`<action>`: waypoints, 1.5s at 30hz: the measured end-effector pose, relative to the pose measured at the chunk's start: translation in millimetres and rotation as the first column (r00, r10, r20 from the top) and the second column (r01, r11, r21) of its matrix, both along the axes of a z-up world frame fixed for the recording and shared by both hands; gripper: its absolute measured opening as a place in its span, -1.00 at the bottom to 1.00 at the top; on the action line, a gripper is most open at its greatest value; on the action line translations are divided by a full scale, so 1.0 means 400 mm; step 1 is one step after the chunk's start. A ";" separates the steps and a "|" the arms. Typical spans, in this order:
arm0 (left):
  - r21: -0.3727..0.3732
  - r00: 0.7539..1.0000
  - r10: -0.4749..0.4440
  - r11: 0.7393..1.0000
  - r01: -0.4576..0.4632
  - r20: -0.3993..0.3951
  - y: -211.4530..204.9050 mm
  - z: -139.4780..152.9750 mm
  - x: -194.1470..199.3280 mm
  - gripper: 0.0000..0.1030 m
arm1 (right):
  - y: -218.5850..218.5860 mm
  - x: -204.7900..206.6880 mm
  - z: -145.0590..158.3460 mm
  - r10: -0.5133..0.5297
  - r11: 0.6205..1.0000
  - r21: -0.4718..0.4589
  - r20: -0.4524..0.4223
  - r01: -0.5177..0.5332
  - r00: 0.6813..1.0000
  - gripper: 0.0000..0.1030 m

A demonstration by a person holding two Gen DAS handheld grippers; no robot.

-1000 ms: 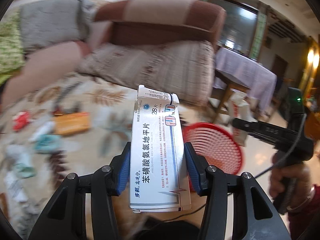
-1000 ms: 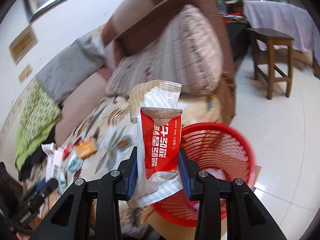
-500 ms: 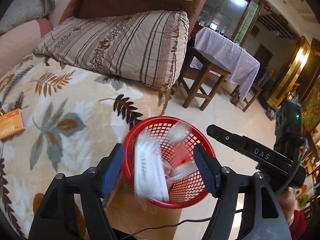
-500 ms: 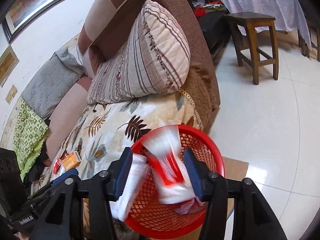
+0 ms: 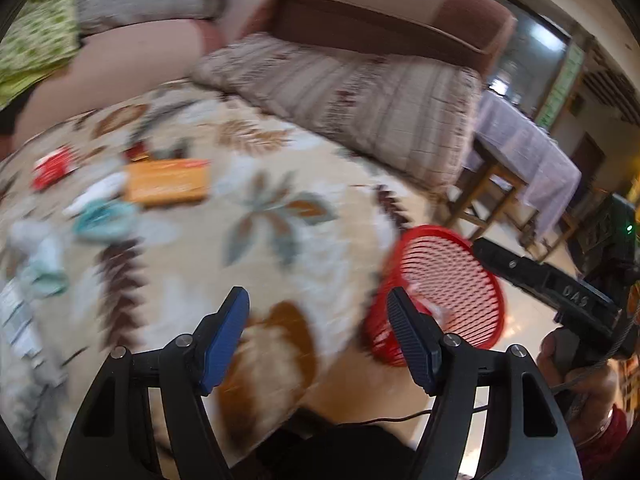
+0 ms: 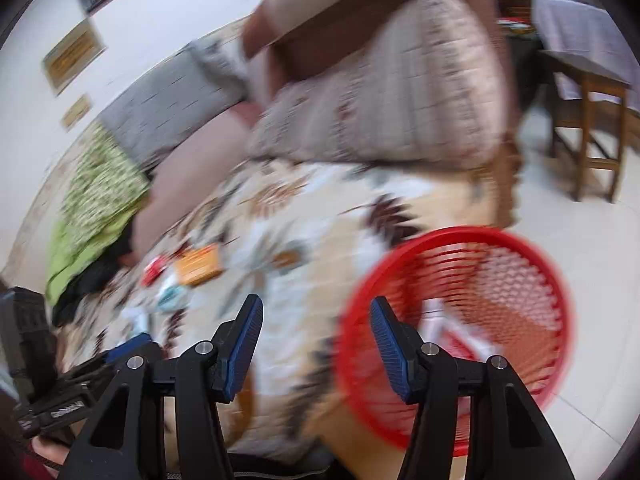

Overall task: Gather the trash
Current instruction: 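Carry the box and wipe packet to the red wastebasket and release both, then grasp the white barcode box with the left tool while the right tool reaches the grey cloth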

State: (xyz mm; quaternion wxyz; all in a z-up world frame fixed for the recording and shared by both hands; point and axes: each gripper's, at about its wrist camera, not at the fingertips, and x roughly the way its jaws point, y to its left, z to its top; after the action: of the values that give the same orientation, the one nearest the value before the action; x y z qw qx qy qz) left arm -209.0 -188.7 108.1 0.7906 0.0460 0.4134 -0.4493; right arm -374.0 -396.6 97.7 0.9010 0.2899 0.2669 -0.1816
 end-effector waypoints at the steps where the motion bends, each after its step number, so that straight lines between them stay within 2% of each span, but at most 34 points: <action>1: 0.011 0.999 0.032 0.999 -0.032 0.003 0.037 -0.004 0.015 0.36 | 0.023 0.024 0.000 0.032 0.999 -0.003 -0.004 -0.032 0.999 0.16; 5: 0.026 0.988 0.153 0.988 -0.153 -0.031 0.184 -0.018 0.072 0.36 | 0.099 0.087 0.005 0.109 0.993 -0.041 -0.011 -0.109 0.994 0.23; 8: 0.023 0.956 0.288 0.958 -0.287 -0.050 0.308 -0.016 0.125 0.36 | 0.134 0.111 0.005 0.138 0.988 -0.064 -0.019 -0.139 0.990 0.32; 12: 0.064 0.872 0.488 0.872 -0.485 -0.045 0.446 -0.027 0.204 0.36 | 0.153 0.125 -0.002 0.168 0.983 -0.071 -0.041 -0.171 0.985 0.35; 13: 0.090 0.843 0.534 0.844 -0.528 -0.064 0.473 -0.040 0.232 0.36 | 0.157 0.128 -0.004 0.170 0.982 -0.078 -0.047 -0.173 0.984 0.34; 14: 0.091 0.821 0.562 0.827 -0.555 -0.101 0.493 -0.053 0.253 0.36 | 0.160 0.131 -0.006 0.173 0.981 -0.081 -0.051 -0.177 0.984 0.35; 15: 0.083 0.804 0.577 0.816 -0.572 -0.142 0.507 -0.067 0.273 0.36 | 0.161 0.134 -0.008 0.179 0.980 -0.078 -0.053 -0.182 0.982 0.35; 17: 0.100 0.784 0.598 0.801 -0.590 -0.164 0.507 -0.086 0.305 0.36 | 0.166 0.140 -0.010 0.189 0.978 -0.074 -0.055 -0.193 0.980 0.34; 21: 0.144 0.785 0.591 0.806 -0.574 -0.186 0.459 -0.122 0.346 0.36 | 0.173 0.153 -0.014 0.204 0.974 -0.084 -0.071 -0.209 0.976 0.35; 24: 0.192 0.783 0.608 0.791 -0.581 -0.132 0.423 -0.154 0.365 0.36 | 0.176 0.159 -0.016 0.209 0.973 -0.082 -0.080 -0.215 0.975 0.34; 26: 0.188 0.784 0.606 0.792 -0.580 -0.136 0.423 -0.172 0.371 -0.03 | 0.182 0.170 -0.014 0.225 0.969 -0.083 -0.086 -0.232 0.970 0.34; 30: 0.159 0.801 0.592 0.802 -0.576 -0.087 0.452 -0.167 0.364 -0.17 | 0.204 0.210 -0.009 0.271 0.955 -0.096 -0.104 -0.281 0.957 0.34; 32: 0.140 0.797 0.602 0.795 -0.591 -0.052 0.482 -0.158 0.360 -0.22 | 0.221 0.245 -0.003 0.303 0.945 -0.092 -0.105 -0.313 0.947 0.34; 35: 0.116 0.768 0.640 0.760 -0.640 0.042 0.535 -0.147 0.346 -0.22 | 0.263 0.319 0.004 0.373 0.922 -0.072 -0.104 -0.381 0.922 0.35; 36: 0.113 0.756 0.652 0.748 -0.654 0.060 0.549 -0.150 0.343 -0.22 | 0.277 0.341 0.002 0.392 0.914 -0.069 -0.107 -0.401 0.914 0.35; 37: 0.102 0.742 0.668 0.736 -0.669 0.044 0.566 -0.156 0.343 -0.22 | 0.302 0.383 0.001 0.424 0.899 -0.064 -0.114 -0.433 0.898 0.35; 39: 0.084 0.731 0.683 0.728 -0.681 0.007 0.582 -0.161 0.350 -0.22 | 0.341 0.445 -0.010 0.478 0.873 -0.046 -0.125 -0.486 0.869 0.35; 43: 0.078 0.727 0.687 0.724 -0.686 0.022 0.579 -0.164 0.349 -0.22 | 0.433 0.605 -0.065 0.570 0.819 0.024 -0.162 -0.574 0.806 0.35; 45: 0.078 0.728 0.685 0.725 -0.684 0.017 0.577 -0.168 0.352 -0.22 | 0.475 0.673 -0.096 0.596 0.798 0.028 -0.189 -0.602 0.781 0.35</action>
State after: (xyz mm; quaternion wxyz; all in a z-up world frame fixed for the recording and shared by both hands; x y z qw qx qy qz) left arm -68.2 42.2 41.0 0.8954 -0.0812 0.4237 -0.1098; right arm -104.8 -206.5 59.5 0.8873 0.1564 0.4259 0.0826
